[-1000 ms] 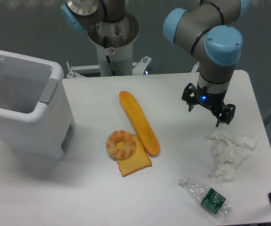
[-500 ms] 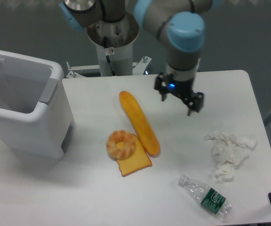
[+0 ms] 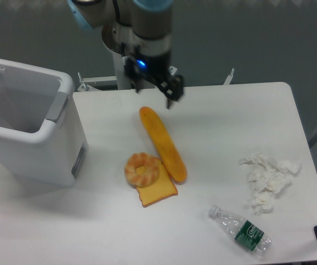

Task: Close the trash can
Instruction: 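Move the gripper from above the tissue toward the open trash can lid, then lower the gripper behind the raised lid of the white trash can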

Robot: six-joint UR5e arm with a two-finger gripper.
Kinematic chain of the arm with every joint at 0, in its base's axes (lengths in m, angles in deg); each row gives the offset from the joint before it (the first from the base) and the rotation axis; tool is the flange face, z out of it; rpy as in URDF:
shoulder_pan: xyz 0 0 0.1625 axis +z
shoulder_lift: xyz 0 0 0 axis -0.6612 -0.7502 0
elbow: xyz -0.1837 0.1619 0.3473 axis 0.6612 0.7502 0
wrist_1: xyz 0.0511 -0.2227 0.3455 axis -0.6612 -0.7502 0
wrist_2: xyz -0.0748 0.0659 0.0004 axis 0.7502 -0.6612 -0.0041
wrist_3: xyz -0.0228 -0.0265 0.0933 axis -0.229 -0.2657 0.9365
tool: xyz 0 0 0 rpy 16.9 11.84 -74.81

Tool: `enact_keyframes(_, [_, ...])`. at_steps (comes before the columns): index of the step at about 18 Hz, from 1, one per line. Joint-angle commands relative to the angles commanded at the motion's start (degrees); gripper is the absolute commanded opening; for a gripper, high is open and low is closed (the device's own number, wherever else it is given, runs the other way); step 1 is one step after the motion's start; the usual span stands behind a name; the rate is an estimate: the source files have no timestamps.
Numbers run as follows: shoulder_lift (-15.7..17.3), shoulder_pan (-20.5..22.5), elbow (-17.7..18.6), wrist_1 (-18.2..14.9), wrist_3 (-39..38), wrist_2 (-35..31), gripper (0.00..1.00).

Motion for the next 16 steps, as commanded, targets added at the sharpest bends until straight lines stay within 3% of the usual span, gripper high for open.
enact_keyframes(4, [3.17,-4.22,0.18,-5.29,-2.01,1.92,1.0])
enact_keyframes(9, [3.97,-11.07,0.18,-5.12,-8.6,7.72,1.0])
enact_keyframes(16, [5.02,-17.14,-1.58,-4.59,-14.14,16.87,1.0])
